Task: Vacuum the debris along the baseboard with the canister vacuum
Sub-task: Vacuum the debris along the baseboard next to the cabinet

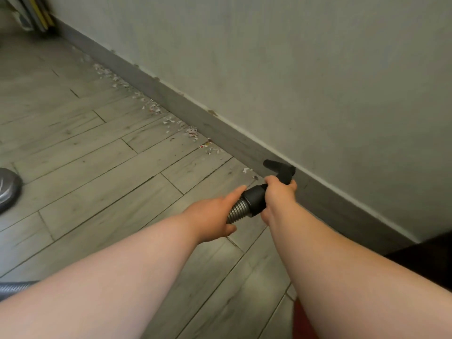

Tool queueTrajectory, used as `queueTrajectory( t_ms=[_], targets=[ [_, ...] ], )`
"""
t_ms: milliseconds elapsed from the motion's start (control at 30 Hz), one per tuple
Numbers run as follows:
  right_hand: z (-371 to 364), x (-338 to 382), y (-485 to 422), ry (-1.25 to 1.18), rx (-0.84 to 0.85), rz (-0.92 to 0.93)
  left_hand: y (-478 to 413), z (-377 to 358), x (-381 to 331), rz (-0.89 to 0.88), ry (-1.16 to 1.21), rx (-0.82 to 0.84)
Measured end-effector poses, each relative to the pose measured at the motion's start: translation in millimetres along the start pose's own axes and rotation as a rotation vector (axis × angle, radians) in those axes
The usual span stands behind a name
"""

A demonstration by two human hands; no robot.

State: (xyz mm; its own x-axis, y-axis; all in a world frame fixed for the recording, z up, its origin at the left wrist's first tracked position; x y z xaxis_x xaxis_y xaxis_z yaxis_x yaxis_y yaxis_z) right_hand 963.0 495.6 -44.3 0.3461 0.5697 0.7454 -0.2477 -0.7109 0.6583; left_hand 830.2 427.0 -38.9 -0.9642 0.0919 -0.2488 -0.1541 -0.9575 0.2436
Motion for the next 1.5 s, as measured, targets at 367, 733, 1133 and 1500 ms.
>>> queueTrajectory(
  t_ms=[367, 733, 1133, 1500],
  targets=[
    [23, -15, -25, 0.049, 0.016, -0.114, -24, -12, -18, 0.021, -0.047, 0.057],
    [30, -13, -70, 0.231, 0.022, -0.125, -57, -36, -38, 0.038, -0.041, 0.136],
    [15, -14, -74, 0.337, 0.051, -0.088, -56, -44, -27, 0.072, 0.018, 0.080],
    [-2, -17, -80, 0.380, 0.055, -0.089, -65, -45, -8, 0.095, 0.065, 0.102]
  ],
)
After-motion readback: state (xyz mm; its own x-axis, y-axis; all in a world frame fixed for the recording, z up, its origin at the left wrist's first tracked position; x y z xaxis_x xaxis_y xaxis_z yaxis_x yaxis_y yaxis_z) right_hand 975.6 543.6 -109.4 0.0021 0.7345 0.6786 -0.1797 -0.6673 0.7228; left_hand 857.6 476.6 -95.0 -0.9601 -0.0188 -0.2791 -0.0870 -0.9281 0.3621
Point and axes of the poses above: each hand's wrist, its own y-axis away from the middle knuckle, its own z-axis out of the back of the hand, x = y × z, the point moved 3 cm from there along -y, towards the middle knuckle, and after that the axes turned 5 degrees about -y, right-handed, at the moved point
